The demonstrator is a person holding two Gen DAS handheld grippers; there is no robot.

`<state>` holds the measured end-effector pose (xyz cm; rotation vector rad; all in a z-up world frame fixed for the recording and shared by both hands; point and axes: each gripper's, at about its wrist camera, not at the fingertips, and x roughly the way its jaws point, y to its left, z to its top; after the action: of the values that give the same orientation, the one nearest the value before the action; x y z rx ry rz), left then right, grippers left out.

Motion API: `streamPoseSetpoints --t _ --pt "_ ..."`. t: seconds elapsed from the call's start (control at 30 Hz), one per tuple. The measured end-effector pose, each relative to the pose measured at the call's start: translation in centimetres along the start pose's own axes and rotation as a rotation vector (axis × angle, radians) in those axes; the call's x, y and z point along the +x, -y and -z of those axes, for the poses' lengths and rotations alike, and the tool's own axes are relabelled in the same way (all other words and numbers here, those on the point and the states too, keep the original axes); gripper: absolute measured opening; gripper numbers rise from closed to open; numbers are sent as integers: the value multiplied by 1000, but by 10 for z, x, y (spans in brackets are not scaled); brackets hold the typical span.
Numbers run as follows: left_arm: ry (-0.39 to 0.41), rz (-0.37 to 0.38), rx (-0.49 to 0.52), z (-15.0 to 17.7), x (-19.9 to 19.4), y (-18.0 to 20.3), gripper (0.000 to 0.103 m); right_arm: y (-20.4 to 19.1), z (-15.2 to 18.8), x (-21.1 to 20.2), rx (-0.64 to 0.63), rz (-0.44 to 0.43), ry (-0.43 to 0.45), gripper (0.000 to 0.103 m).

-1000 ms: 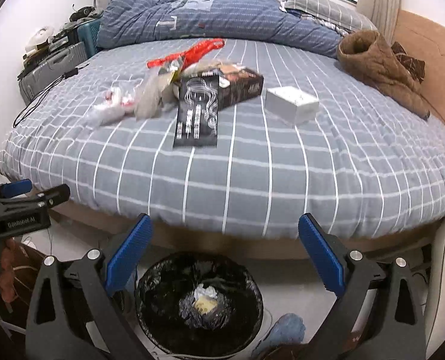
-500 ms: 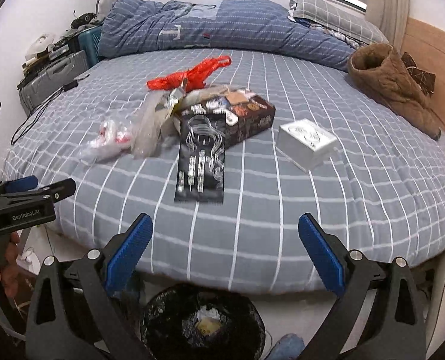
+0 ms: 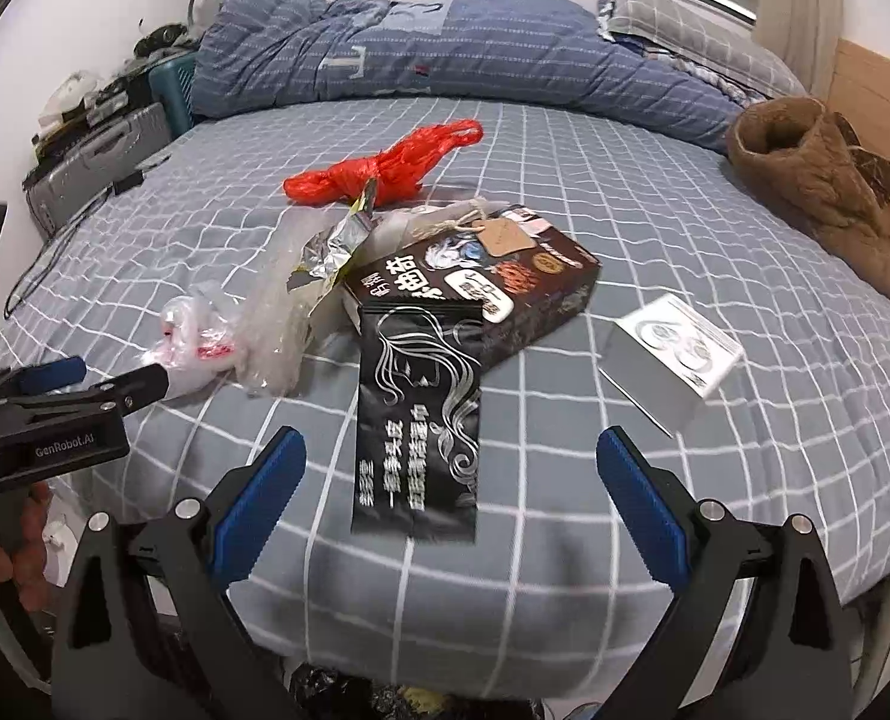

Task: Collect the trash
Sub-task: 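Grasp the black wet-wipe packet with the right tool while the left grasps the plastic bag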

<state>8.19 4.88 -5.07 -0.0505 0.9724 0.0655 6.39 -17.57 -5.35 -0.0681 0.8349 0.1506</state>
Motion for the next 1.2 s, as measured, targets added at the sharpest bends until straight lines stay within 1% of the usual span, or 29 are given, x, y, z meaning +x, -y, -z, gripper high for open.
streamPoseSetpoints --t 0.07,0.17,0.27,0.37,0.43,0.57,0.63,0.77,0.83,0.87,0.9,1.07,1.2 --pt "-8 -4 14 -5 8 1 95 -1 -3 9 -4 0 -8 93" --pt "-21 -2 21 -11 20 0 91 -1 -6 26 3 -12 -38 87" --pt "-29 24 14 -16 26 -1 90 -1 -8 36 16 -24 -55 83" --pt "-34 37 31 -19 32 3 84 -4 -10 43 18 -20 -69 80" --pt "-40 48 40 -21 35 7 79 -6 -10 48 14 -20 -80 76" --pt "-44 56 54 -24 39 16 77 -8 -8 55 22 -23 -106 73" --pt "-53 55 50 -25 43 18 72 -8 -9 59 29 -22 -115 70" --pt "-67 51 52 -28 48 19 65 -7 -9 65 49 -43 -138 61" --pt "-73 51 51 -29 50 20 58 -8 -9 66 48 -42 -140 57" --pt "-76 58 48 -29 51 19 56 -8 -9 67 49 -42 -144 57" --pt "-79 65 44 -30 51 19 51 -7 -9 67 52 -40 -144 56" --pt "-75 49 55 -30 48 22 49 -5 -8 65 69 -37 -143 56" --pt "-59 54 45 -28 40 21 48 -6 -9 59 65 -34 -131 56"
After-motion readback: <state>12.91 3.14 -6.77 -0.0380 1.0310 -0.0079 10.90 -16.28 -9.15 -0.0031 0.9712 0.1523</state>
